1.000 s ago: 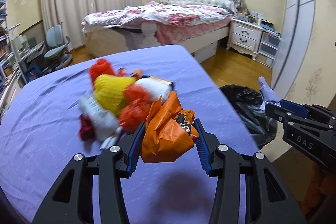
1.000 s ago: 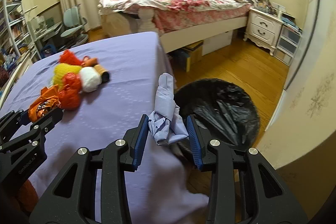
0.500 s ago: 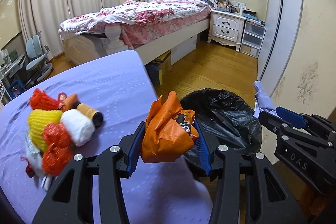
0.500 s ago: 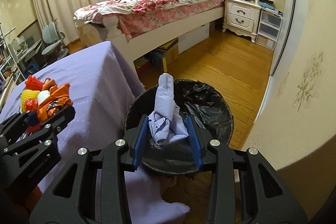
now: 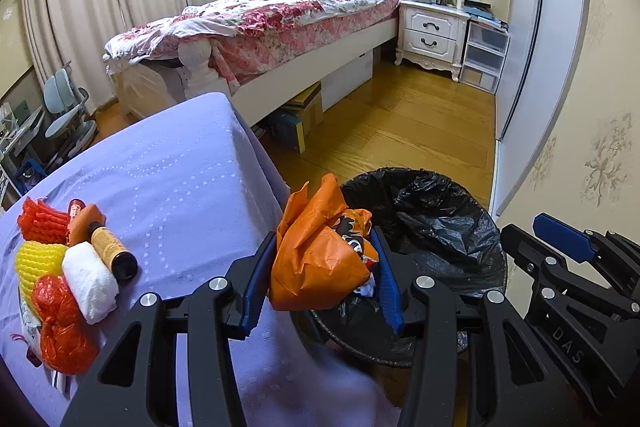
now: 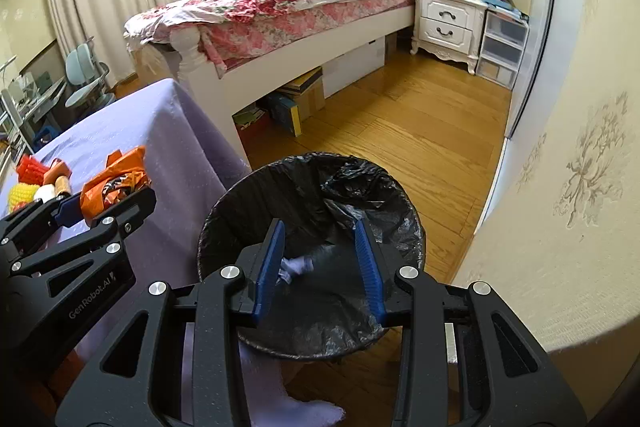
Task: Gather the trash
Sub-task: 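Carry both held items over the black bin and open both tools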
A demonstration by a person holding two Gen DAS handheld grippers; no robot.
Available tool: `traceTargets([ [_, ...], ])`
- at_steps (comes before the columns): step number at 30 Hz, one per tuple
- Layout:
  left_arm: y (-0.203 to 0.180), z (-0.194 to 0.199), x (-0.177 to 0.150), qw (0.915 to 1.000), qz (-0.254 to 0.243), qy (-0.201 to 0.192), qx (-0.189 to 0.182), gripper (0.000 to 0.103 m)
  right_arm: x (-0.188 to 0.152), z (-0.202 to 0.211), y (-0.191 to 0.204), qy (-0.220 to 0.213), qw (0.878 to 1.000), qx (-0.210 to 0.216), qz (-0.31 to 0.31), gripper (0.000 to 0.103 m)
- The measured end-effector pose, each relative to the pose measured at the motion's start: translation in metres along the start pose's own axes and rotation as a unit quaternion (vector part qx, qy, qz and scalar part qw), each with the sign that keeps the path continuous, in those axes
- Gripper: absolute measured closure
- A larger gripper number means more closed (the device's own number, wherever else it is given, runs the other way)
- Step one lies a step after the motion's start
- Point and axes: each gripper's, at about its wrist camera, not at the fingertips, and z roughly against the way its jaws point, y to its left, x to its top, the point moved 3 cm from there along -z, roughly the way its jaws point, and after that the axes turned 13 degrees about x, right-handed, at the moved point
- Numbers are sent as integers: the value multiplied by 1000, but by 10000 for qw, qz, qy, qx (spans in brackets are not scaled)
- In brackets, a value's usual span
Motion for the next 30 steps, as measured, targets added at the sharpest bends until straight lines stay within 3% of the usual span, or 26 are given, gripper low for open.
traceTargets([
  [3, -6, -1, 1, 9999, -128, -5, 30, 53, 0, 1, -7, -14, 9999, -27, -106, 67],
  [6, -9, -3, 4, 9998, -199, -43, 91, 37, 0, 1, -13, -27, 9998, -30, -198, 67],
  [9, -10, -1, 6, 9996, -190, -118, 168, 28, 0, 2, -19, -30, 9996, -65, -275, 66],
  [20, 0, 5, 9, 9997, -43, -108, 235, 24, -2, 9, -27, -55, 9988, -138, -468, 52],
  [22, 5, 8, 8, 9996, -19, -113, 247, 24, -1, 12, -23, -102, 9989, -124, -442, 46],
  [30, 46, 28, -5, 9981, 163, -192, 561, 24, 2, 19, 9, -154, 9997, 44, -207, 43],
])
